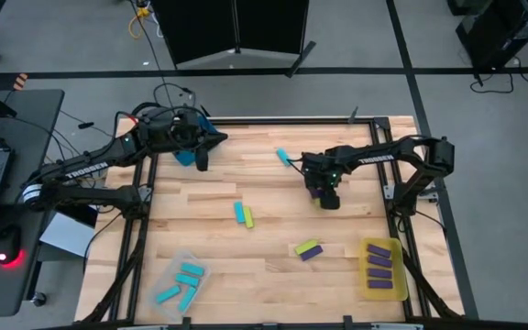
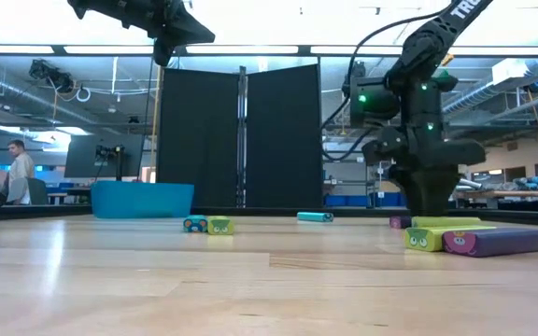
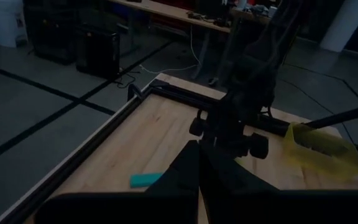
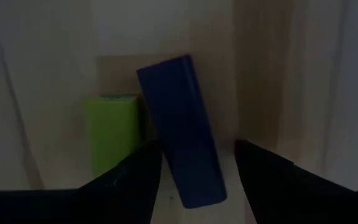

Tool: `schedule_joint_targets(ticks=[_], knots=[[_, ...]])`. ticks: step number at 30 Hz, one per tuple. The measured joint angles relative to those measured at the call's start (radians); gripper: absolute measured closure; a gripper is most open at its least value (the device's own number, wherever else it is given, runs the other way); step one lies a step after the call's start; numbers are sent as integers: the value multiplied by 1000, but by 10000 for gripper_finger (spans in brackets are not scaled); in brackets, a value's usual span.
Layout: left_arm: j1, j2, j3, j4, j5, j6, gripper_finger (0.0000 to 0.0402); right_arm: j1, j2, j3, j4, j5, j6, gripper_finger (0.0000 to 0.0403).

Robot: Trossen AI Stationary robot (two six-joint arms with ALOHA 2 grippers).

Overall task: Sort blocks
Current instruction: Put the violet block into the yellow bin

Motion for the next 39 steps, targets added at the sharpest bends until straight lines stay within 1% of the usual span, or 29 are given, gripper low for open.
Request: schedule_joint_targets(ticks=[4,7,10,13,14,20,24,27,30,35,39], knots=[[0,0,0,1,0,0,390,-11,0,-2,22,-2,18,196],[0,0,0,2,0,0,390,-19,0,-2,34,-34,19,214],[0,0,0,2,0,-1,390,-26,0,-2,60,-53,22,248],[0,0,0,2,0,-6,390,-27,0,4,64,-55,42,293],[0,0,0,1,0,-7,390,-26,0,8,63,-54,51,298],[0,0,0,2,0,-4,390,-5,-36,80,-6,-54,114,298],[0,0,0,1,0,-3,390,32,-108,160,-107,-56,209,298],[0,0,0,0,0,-3,390,92,-195,227,-194,-59,313,298],[0,0,0,-1,0,-3,390,192,-297,276,-282,-57,426,298],[0,0,0,-2,0,-1,390,416,-429,285,-458,-10,688,298],[0,0,0,-2,-1,-1,390,607,-483,259,-595,-3,865,298]])
